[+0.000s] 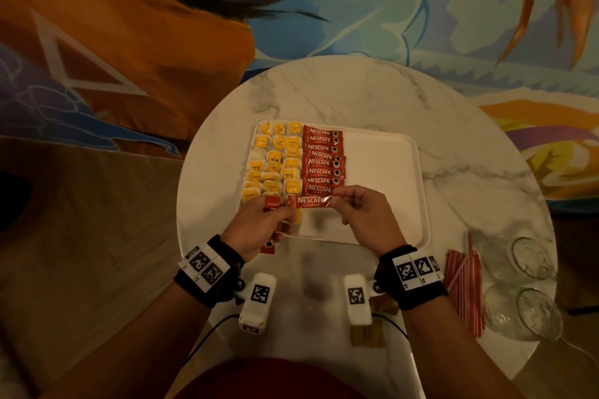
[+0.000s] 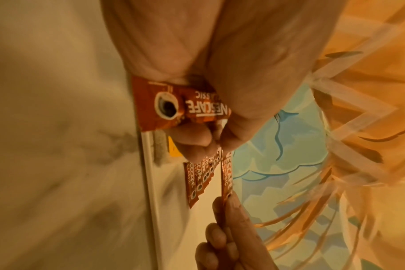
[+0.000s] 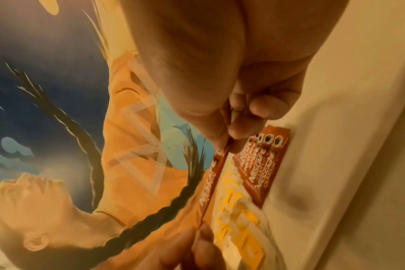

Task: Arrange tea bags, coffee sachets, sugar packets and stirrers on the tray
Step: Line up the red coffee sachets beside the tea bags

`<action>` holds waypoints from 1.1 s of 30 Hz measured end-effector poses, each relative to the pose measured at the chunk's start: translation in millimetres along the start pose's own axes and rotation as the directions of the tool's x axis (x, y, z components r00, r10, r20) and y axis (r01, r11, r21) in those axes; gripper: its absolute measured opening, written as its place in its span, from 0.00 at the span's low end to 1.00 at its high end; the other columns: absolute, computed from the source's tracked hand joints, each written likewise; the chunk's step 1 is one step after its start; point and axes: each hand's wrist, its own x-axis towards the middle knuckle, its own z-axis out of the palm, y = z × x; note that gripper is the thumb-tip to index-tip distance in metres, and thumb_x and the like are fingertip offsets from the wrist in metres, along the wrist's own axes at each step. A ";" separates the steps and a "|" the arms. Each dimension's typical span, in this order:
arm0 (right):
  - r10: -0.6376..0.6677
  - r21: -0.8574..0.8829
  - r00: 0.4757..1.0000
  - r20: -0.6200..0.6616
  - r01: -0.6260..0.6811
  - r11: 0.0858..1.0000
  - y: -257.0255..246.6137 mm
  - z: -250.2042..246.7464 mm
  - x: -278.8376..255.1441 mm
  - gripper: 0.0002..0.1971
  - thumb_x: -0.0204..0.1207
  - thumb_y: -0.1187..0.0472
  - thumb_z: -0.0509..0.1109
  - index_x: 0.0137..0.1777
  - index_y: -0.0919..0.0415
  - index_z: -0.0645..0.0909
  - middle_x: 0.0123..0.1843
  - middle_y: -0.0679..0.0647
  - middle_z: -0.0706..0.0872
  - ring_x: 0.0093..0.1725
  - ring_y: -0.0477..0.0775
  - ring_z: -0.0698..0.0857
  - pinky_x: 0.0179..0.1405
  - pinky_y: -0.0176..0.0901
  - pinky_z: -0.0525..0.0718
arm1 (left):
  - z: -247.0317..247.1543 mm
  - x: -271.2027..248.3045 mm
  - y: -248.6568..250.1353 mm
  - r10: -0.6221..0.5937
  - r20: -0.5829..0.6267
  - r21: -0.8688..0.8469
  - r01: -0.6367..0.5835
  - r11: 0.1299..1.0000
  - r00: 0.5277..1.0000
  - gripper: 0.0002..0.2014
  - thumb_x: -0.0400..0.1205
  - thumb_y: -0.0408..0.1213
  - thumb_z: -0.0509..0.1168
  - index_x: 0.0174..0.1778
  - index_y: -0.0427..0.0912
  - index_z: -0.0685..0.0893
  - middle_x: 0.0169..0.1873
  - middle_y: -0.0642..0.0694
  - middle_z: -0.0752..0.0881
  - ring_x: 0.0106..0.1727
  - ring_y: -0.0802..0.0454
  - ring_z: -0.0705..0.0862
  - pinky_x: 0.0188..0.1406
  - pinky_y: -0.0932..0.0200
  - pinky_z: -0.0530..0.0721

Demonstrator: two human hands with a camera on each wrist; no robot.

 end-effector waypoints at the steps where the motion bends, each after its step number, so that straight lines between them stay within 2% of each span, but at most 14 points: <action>1: 0.006 -0.014 1.000 -0.026 -0.007 1.000 1.4 -2.5 0.7 0.05 0.81 0.66 0.73 0.54 0.60 0.88 0.42 0.53 0.91 0.28 0.40 0.80 0.32 0.31 0.82 | 0.4 0.3 -0.4 -0.001 -0.002 -0.020 0.001 1.000 1.000 0.03 0.83 0.33 0.69 0.46 0.39 0.88 0.39 0.44 0.90 0.39 0.46 0.88 0.31 0.56 0.80; 5: 0.034 -0.111 0.993 -0.109 -0.046 0.993 8.9 -13.3 4.8 0.05 0.83 0.64 0.71 0.52 0.58 0.89 0.43 0.50 0.91 0.30 0.38 0.82 0.29 0.26 0.79 | 0.3 0.7 1.1 -0.026 0.014 -0.142 0.028 0.990 1.000 0.04 0.85 0.29 0.65 0.49 0.37 0.85 0.38 0.40 0.88 0.36 0.45 0.88 0.33 0.54 0.84; 8: 0.066 -0.145 0.987 -0.144 -0.086 0.986 17.4 -16.6 8.4 0.04 0.81 0.63 0.72 0.49 0.58 0.89 0.44 0.53 0.92 0.34 0.42 0.83 0.30 0.27 0.79 | -3.6 0.7 1.8 -0.066 0.095 -0.213 0.085 0.973 0.993 0.11 0.83 0.20 0.58 0.56 0.33 0.83 0.42 0.37 0.88 0.42 0.39 0.89 0.43 0.47 0.87; 11: 0.096 -0.210 0.985 -0.147 -0.125 0.970 25.4 -14.7 12.7 0.03 0.80 0.62 0.74 0.49 0.55 0.90 0.43 0.50 0.92 0.36 0.42 0.85 0.41 0.38 0.85 | -6.8 -0.8 3.1 -0.074 0.189 -0.194 0.111 0.975 0.979 0.21 0.79 0.12 0.54 0.62 0.32 0.81 0.50 0.33 0.89 0.52 0.35 0.89 0.57 0.41 0.87; 13: 0.102 -0.257 0.984 -0.148 -0.137 0.957 28.0 -12.3 14.7 0.03 0.79 0.60 0.75 0.49 0.55 0.90 0.43 0.47 0.92 0.41 0.43 0.88 0.49 0.44 0.87 | -6.7 -2.4 4.7 -0.076 0.223 -0.184 0.118 0.976 0.972 0.22 0.81 0.12 0.54 0.65 0.35 0.80 0.55 0.32 0.89 0.55 0.35 0.89 0.61 0.40 0.86; 15: 0.091 -0.303 0.985 -0.145 -0.132 0.944 28.1 -9.7 15.4 0.04 0.78 0.59 0.76 0.51 0.55 0.90 0.44 0.46 0.92 0.43 0.41 0.88 0.49 0.40 0.85 | -6.6 -3.9 5.9 -0.072 0.249 -0.177 0.118 0.977 0.966 0.20 0.84 0.15 0.57 0.67 0.37 0.80 0.59 0.33 0.89 0.58 0.38 0.89 0.61 0.41 0.86; 18: 0.070 -0.360 0.987 -0.145 -0.118 0.926 27.3 -7.2 16.1 0.05 0.78 0.58 0.76 0.51 0.56 0.90 0.42 0.46 0.90 0.42 0.37 0.86 0.41 0.29 0.79 | -7.7 -4.7 5.4 -0.075 0.277 -0.161 0.123 0.979 0.958 0.19 0.86 0.19 0.59 0.70 0.38 0.79 0.61 0.37 0.90 0.62 0.40 0.89 0.60 0.40 0.88; 20: 0.066 -0.401 0.988 -0.141 -0.118 0.908 26.2 -6.5 16.3 0.05 0.78 0.57 0.77 0.51 0.56 0.90 0.42 0.45 0.89 0.40 0.36 0.85 0.37 0.25 0.76 | -7.9 -5.7 5.5 -0.080 0.275 -0.134 0.120 0.984 0.958 0.17 0.87 0.22 0.60 0.71 0.39 0.79 0.61 0.39 0.90 0.63 0.41 0.89 0.57 0.41 0.89; 23: 0.061 -0.432 0.988 -0.144 -0.118 0.894 25.1 -6.2 16.9 0.07 0.78 0.56 0.77 0.53 0.56 0.89 0.44 0.46 0.90 0.41 0.36 0.84 0.38 0.27 0.76 | -7.8 -8.8 6.2 -0.077 0.247 -0.076 0.099 0.992 0.966 0.13 0.90 0.28 0.57 0.70 0.38 0.79 0.59 0.41 0.91 0.59 0.41 0.91 0.53 0.43 0.91; 25: 0.055 -0.438 0.986 -0.159 -0.120 0.891 24.5 -6.1 17.3 0.09 0.78 0.54 0.76 0.55 0.56 0.88 0.47 0.47 0.90 0.43 0.39 0.85 0.43 0.31 0.79 | -7.2 -11.0 6.8 -0.075 0.233 -0.045 0.088 0.995 0.969 0.12 0.91 0.31 0.57 0.68 0.36 0.80 0.57 0.41 0.92 0.56 0.40 0.92 0.49 0.47 0.91; 27: 0.055 -0.433 0.981 -0.186 -0.132 0.892 23.1 -6.2 17.2 0.11 0.79 0.52 0.76 0.57 0.55 0.86 0.49 0.47 0.90 0.46 0.42 0.86 0.49 0.37 0.83 | -6.0 -11.9 7.2 -0.070 0.221 -0.023 0.077 0.997 0.973 0.12 0.91 0.34 0.58 0.66 0.35 0.81 0.55 0.40 0.92 0.54 0.40 0.92 0.47 0.49 0.91; 29: 0.045 -0.403 0.981 -0.186 -0.118 0.907 18.7 -6.1 15.2 0.11 0.79 0.51 0.75 0.57 0.55 0.86 0.48 0.45 0.88 0.45 0.42 0.86 0.49 0.38 0.84 | -4.7 -11.7 7.6 -0.065 0.197 -0.008 0.068 0.998 0.978 0.12 0.90 0.36 0.61 0.63 0.34 0.83 0.52 0.40 0.93 0.50 0.41 0.92 0.47 0.51 0.91; 33: -0.022 -0.247 0.999 -0.034 0.013 0.969 4.9 0.9 5.2 0.05 0.81 0.54 0.73 0.48 0.52 0.89 0.41 0.39 0.88 0.41 0.37 0.85 0.46 0.38 0.83 | -1.7 -10.2 6.8 -0.043 0.171 0.048 0.036 0.998 0.984 0.10 0.88 0.37 0.64 0.56 0.33 0.86 0.44 0.41 0.92 0.41 0.45 0.91 0.45 0.48 0.90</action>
